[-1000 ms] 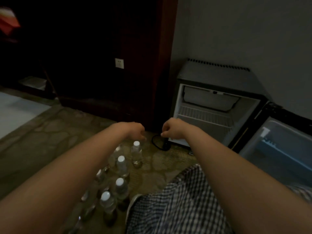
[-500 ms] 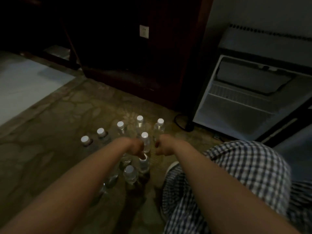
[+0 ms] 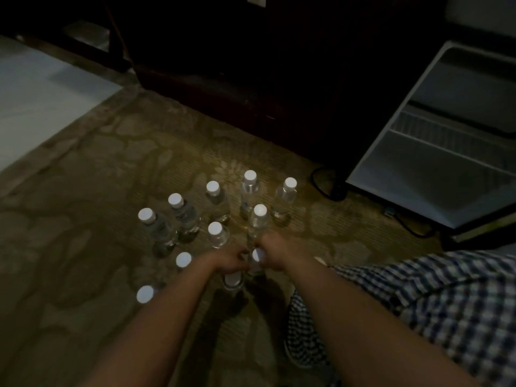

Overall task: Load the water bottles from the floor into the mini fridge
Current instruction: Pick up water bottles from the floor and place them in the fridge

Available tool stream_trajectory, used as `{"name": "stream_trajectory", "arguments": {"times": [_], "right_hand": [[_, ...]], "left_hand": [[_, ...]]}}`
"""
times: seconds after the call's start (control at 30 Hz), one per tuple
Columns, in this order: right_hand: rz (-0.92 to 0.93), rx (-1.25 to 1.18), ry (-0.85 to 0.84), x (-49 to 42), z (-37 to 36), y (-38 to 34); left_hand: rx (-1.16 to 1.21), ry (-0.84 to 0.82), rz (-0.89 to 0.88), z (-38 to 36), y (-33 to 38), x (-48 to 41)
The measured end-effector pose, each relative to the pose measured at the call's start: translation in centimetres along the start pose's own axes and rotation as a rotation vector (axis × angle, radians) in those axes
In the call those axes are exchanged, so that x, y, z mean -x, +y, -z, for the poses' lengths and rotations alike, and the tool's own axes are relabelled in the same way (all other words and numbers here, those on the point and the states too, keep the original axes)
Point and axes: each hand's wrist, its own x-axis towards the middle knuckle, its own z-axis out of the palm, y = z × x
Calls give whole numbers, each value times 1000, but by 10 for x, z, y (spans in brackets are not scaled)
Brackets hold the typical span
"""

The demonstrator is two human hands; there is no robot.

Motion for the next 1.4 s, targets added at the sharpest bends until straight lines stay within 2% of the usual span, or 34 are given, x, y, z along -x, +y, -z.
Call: {"name": "stream_trajectory", "arguments": {"times": [0.3,0.4,0.6,0.67,0.77,0.97,1.2,1.3,1.4], "right_hand": [[-42,14,16,-10,-8,1],[-54,-42,83,-3,-1,3],[49,-59,114,30,61,11],[81,-47,118,42,83,9],[96,-3,146,64,114,4],[149,60,299,123,167,14],[167,9,484,188,222,73],[192,-96,619,210,237,104],[189,-213,739,218,243,139]], "left_hand": [[224,49,-33,-7,-7,-8],[221,87,-84,-7,-1,-6],[264,72,-180,5,30,3],[295,96,-228,10,45,7],[316,222,-322,18,66,12],[314,447,-512,28,123,32],[121,507,-691,46,223,43],[49,528,-752,50,268,38],[76,496,-792,51,307,23]]}}
